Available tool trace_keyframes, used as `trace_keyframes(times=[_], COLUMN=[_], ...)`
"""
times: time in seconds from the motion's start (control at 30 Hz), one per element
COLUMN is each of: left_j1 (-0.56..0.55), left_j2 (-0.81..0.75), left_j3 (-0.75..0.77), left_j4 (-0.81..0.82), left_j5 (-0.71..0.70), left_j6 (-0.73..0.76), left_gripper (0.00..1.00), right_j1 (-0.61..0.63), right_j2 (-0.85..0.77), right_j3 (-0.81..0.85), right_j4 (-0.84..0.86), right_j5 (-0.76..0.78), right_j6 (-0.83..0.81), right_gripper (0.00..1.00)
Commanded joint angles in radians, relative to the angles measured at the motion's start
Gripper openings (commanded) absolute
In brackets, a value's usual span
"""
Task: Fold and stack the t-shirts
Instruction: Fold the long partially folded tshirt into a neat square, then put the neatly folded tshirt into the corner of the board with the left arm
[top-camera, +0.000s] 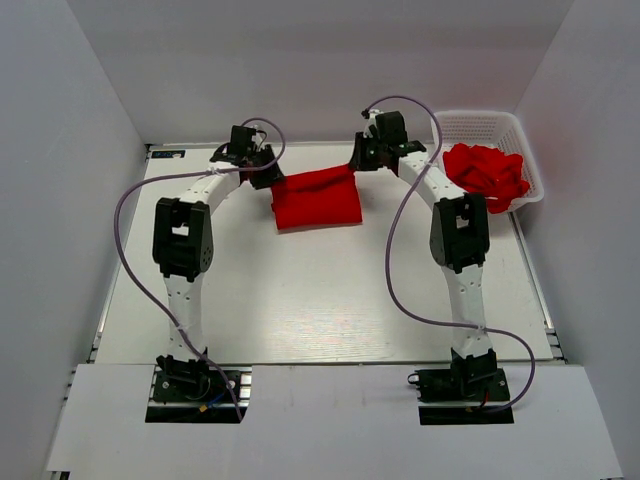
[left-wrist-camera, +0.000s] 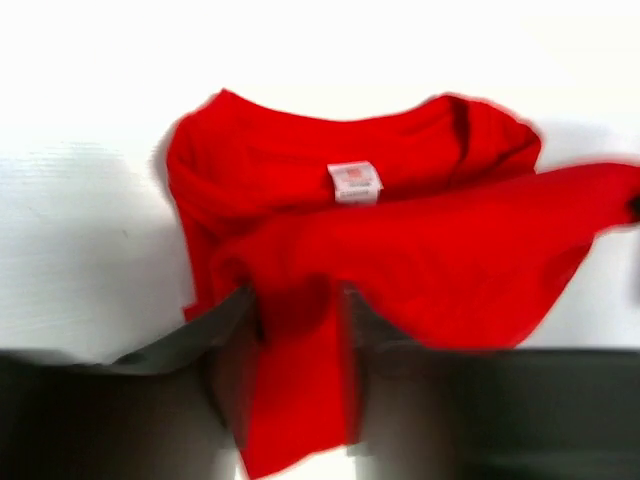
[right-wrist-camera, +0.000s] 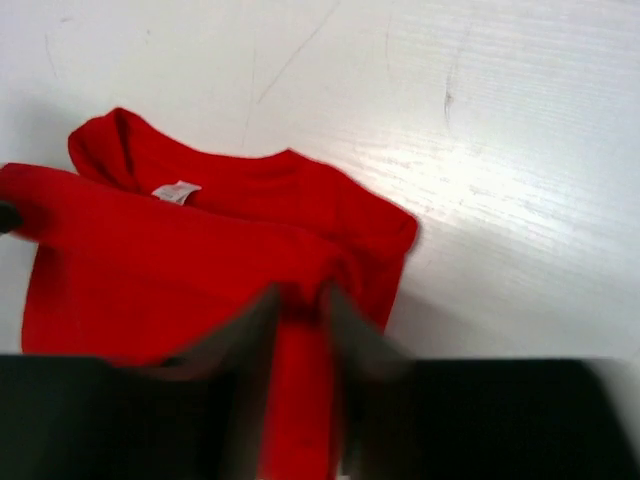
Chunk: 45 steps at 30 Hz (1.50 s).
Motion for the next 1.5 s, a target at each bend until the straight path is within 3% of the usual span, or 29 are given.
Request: trace_keyframes(times=[0.0, 0.03, 0.07, 0.1, 0.37, 0.7, 0.83, 0.97, 1.2, 1.33, 1.47], left_j1=[0.021, 0.021, 0.021, 0.021, 0.03, 0.007, -0.002, -0.025, -0.07, -0.079, -0.088], left_j2=[-0.004, 0.006, 0.006, -0.003, -0.098, -0.112, -0.086, -0.036, 0.048, 0.07, 0.102], left_j3=[0.058, 0.071, 0.085, 0.085, 0.05, -0.073, -0.096, -0.096, 0.015, 0.013, 0.004], left_j4=[0.026, 0.026, 0.026, 0.026, 0.014, -0.033, -0.009, 0.001, -0.15, -0.174, -0.173], left_j5=[0.02, 0.021, 0.021, 0.021, -0.022, -0.009, 0.004, -0.033, -0.223, -0.225, -0.22], left_j6=[0.003, 0.003, 0.003, 0.003, 0.049, 0.124, 0.124, 0.124, 0.147, 0.147, 0.147], left_gripper=[0.86, 1.0, 1.0, 1.0, 1.0, 1.0, 1.0, 1.0, 1.0, 1.0, 0.93], right_j1=[-0.013, -0.011, -0.013, -0.016, 0.0, -0.002, -0.003, -0.003, -0.008, -0.007, -0.005], right_j2=[0.027, 0.035, 0.032, 0.028, -0.141, -0.394, -0.466, -0.528, -0.589, -0.6, -0.601], right_j3=[0.091, 0.105, 0.112, 0.112, 0.017, -0.399, -0.486, -0.555, -0.627, -0.644, -0.649], right_j4=[0.094, 0.097, 0.103, 0.116, 0.039, 0.062, 0.081, 0.079, 0.07, 0.07, 0.068], right_j5=[-0.044, -0.043, -0.047, -0.047, -0.035, 0.046, 0.066, 0.089, 0.124, 0.132, 0.138], right_j6=[0.002, 0.002, 0.002, -0.006, -0.145, -0.097, -0.081, -0.069, -0.061, -0.061, -0.054], right_gripper=[0.4, 0.51, 0.63, 0.9, 0.9, 0.9, 0.9, 0.9, 0.9, 0.9, 0.9])
